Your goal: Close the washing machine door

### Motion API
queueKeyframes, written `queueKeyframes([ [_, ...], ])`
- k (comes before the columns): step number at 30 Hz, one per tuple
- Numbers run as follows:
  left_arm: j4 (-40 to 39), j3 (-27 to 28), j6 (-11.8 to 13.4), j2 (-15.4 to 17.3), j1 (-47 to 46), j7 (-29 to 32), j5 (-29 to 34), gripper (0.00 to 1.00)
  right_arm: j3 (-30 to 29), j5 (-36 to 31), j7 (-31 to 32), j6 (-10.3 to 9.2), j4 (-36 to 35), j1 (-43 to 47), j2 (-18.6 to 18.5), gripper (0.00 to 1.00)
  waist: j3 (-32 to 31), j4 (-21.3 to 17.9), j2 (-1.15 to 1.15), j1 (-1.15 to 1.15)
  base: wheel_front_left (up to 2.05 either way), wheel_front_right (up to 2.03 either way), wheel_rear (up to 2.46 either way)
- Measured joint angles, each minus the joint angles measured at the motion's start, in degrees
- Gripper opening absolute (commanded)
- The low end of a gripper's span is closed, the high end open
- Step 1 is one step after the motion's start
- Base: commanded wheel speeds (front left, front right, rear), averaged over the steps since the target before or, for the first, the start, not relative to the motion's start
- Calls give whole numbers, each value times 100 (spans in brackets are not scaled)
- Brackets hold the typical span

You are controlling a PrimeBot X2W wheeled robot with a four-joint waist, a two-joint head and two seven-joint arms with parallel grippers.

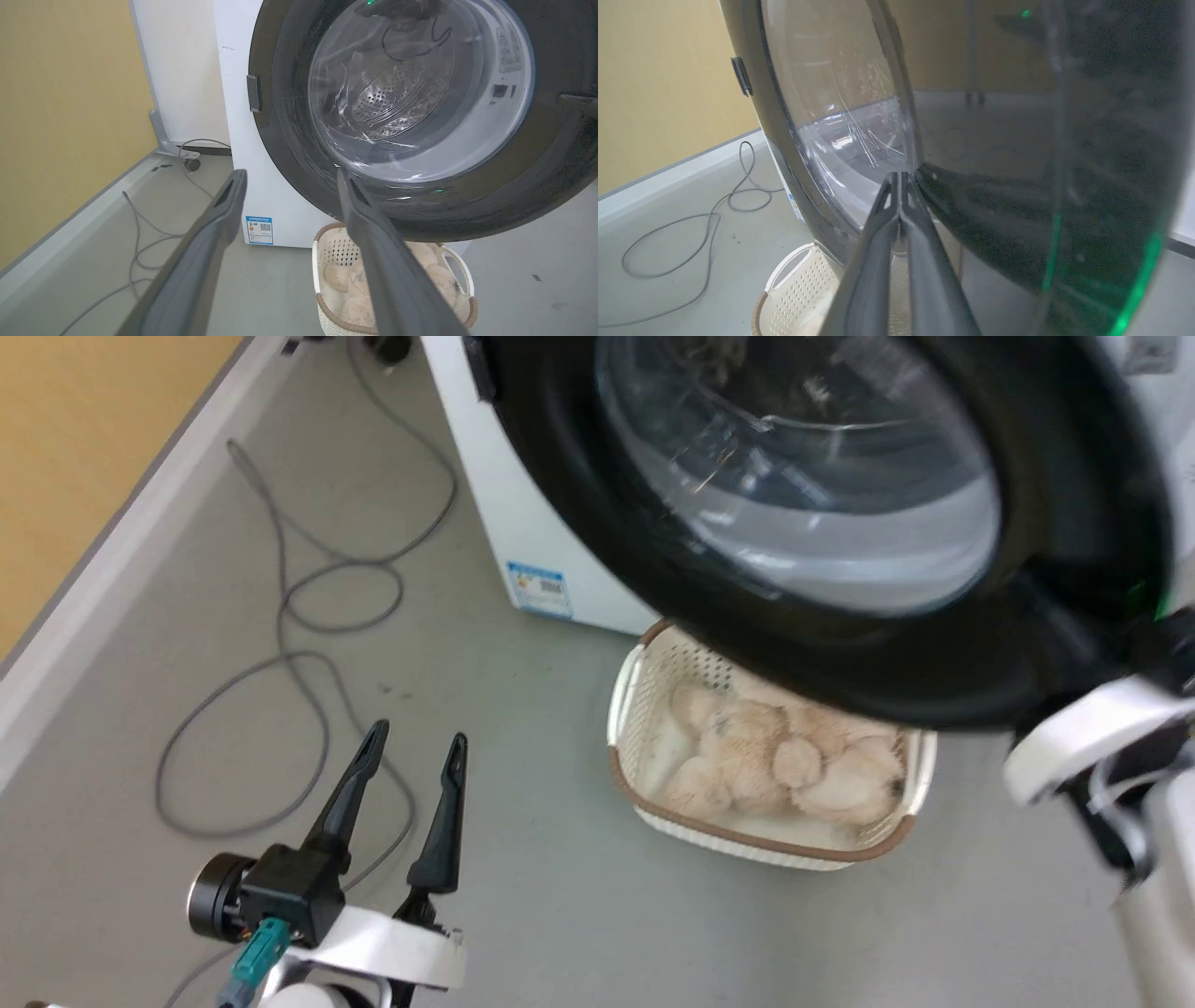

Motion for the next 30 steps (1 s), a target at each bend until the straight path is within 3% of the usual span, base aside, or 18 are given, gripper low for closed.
queueKeyframes([
  [11, 41, 285, -300, -364, -296, 0, 180, 100, -814, 152, 530, -1, 943, -1408, -478, 0, 533, 347, 0, 0, 0, 0, 0],
  [17, 86, 335, -413, -486, -364, 0, 235, 100, -1114, -122, 638, -2, 1518, -1983, -700, 0, 699, 473, 0, 1, 0, 0, 0],
  [23, 110, 357, -481, -522, -416, 0, 288, 100, -1429, -213, 762, 53, 1984, -2345, -545, 0, 749, 520, 0, 0, 0, 0, 0],
  [30, 119, 415, -497, -557, -421, 0, 349, 100, -1415, -299, 643, 60, 2246, -2451, -522, 0, 696, 513, 0, 1, 0, 0, 0],
])
